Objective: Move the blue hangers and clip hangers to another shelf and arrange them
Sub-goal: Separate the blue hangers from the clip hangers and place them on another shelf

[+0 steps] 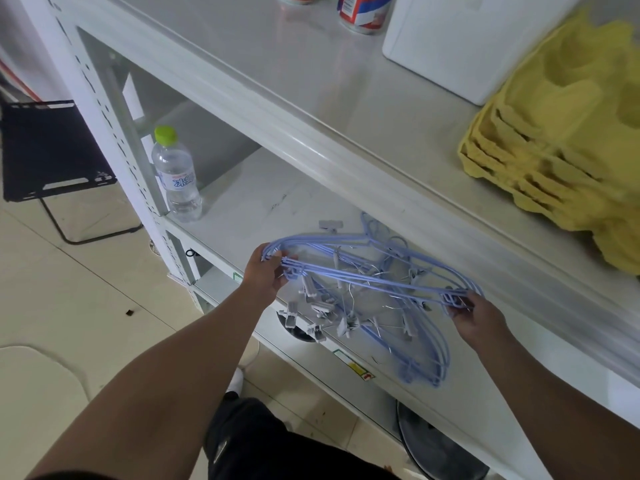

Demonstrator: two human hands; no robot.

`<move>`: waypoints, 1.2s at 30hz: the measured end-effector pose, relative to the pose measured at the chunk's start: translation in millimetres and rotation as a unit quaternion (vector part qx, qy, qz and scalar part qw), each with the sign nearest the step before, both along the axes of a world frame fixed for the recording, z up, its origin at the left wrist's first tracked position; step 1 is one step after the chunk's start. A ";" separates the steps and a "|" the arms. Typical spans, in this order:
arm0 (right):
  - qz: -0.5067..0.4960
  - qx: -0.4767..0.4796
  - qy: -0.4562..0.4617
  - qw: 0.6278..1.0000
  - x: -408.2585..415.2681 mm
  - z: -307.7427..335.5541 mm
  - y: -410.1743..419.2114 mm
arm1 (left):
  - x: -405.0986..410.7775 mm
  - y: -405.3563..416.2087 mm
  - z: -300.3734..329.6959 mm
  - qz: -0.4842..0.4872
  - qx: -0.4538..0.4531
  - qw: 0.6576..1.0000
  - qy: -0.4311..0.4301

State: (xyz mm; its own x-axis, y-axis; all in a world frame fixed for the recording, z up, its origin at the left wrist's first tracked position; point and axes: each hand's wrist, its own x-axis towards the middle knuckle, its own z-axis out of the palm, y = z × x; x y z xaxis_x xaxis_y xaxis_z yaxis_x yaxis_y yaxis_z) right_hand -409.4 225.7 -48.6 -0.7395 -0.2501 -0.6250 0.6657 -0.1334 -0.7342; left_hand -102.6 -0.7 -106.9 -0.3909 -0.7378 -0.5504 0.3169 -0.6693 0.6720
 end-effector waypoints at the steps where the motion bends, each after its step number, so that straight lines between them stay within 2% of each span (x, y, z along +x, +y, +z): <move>1: 0.006 -0.009 -0.004 1.000 -4.9 -5.6 3.6 | 1.6 0.5 1.4 -0.003 -0.011 1.000 0.007; 6: 0.018 -0.015 0.023 0.999 -17.3 -16.3 14.7 | 10.3 2.9 8.9 -0.010 -0.049 0.998 0.039; 16: 0.105 -0.108 0.029 0.988 11.6 -5.2 51.6 | 28.9 29.4 37.3 -0.038 -0.124 0.990 0.052; 24: -0.025 -0.147 0.031 0.988 33.3 1.1 98.6 | 16.7 45.8 46.6 -0.111 -0.141 0.982 0.066; 32: -0.146 -0.124 0.034 0.981 63.8 15.5 189.4 | -18.3 81.2 49.6 -0.182 -0.095 0.976 0.069; 36: -0.187 -0.103 0.040 0.976 72.3 13.3 246.4 | -41.4 119.1 50.4 -0.238 -0.096 0.962 0.093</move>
